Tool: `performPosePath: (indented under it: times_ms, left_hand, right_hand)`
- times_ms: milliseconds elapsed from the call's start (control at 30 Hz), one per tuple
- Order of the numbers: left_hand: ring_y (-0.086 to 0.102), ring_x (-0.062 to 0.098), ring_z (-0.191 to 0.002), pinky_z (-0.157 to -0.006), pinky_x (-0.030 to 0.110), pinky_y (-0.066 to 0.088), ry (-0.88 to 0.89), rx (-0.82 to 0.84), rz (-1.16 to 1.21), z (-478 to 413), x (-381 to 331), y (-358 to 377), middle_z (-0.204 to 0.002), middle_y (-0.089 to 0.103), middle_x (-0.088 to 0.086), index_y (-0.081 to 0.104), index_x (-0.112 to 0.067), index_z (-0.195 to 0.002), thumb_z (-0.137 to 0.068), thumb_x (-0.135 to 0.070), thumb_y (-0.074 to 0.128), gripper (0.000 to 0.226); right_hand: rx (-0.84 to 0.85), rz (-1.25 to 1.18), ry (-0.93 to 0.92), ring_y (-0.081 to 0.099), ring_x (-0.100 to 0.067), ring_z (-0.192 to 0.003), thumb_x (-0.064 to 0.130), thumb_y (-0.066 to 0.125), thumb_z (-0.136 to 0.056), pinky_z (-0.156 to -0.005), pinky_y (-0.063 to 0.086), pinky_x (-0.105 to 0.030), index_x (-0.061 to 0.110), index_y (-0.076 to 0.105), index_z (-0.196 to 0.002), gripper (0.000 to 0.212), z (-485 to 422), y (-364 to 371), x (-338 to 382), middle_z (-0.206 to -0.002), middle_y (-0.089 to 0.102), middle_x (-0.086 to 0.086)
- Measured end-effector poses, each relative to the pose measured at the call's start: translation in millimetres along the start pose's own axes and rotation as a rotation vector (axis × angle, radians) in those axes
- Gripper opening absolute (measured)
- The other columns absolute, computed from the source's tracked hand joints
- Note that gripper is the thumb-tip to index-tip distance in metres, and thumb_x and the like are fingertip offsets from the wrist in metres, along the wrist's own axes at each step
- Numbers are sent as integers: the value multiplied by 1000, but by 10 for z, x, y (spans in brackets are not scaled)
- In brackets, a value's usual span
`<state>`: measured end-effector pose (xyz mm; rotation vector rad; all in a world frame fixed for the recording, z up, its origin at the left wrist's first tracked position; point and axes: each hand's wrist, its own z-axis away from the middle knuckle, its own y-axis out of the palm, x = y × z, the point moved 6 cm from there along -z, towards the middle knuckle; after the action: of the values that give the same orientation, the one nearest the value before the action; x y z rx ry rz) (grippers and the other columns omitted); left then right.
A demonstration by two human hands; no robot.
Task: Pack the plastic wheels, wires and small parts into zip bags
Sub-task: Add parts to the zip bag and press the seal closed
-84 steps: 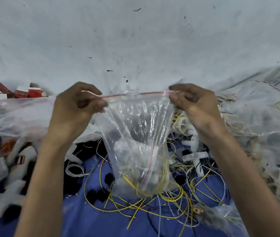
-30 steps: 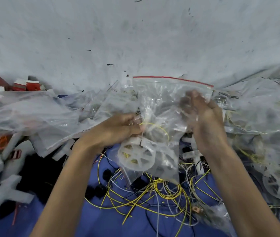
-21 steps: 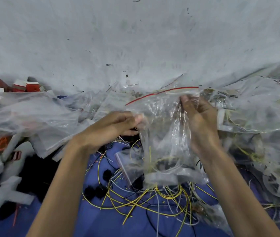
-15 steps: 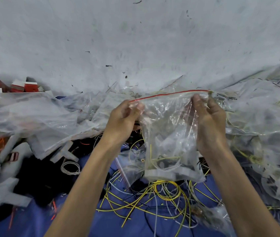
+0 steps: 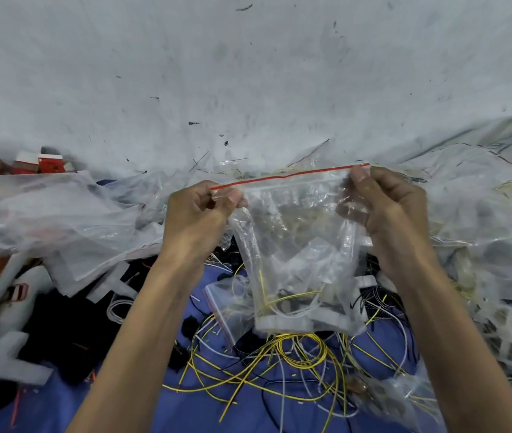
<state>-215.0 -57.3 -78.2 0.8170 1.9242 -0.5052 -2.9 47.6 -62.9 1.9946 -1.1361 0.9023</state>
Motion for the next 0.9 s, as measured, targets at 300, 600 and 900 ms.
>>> performPosePath:
  times_ms: [300, 600, 900]
  left_hand:
    - [54, -7, -54, -54, 5, 38, -9, 212, -111, -14, -123, -174, -66, 71, -9, 67, -17, -71, -81, -16, 68, 10]
    - [62, -3, -57, -57, 6, 44, -4, 191, -88, -17, -132, -194, -62, 70, -6, 67, -11, -72, -79, -7, 68, 9]
    - [62, 3, -80, -73, 10, 46, 118, 230, -174, 20, -198, -113, -79, 73, -10, 73, -28, -70, -72, -38, 71, 10]
  right_hand:
    - [152, 145, 4, 68, -12, -63, 23, 69, -73, -55, 52, -19, 16, 69, -72, 7, 20, 22, 85, -67, 71, 2]
    - [297, 347, -167, 64, -2, -59, 20, 68, -76, -57, 48, -13, 15, 69, -75, 4, 71, -12, 329, -65, 69, 10]
    - [329, 338, -144, 67, -6, -61, 26, 70, -71, -60, 53, -17, 28, 76, -73, 6, 93, 31, 327, -66, 71, 8]
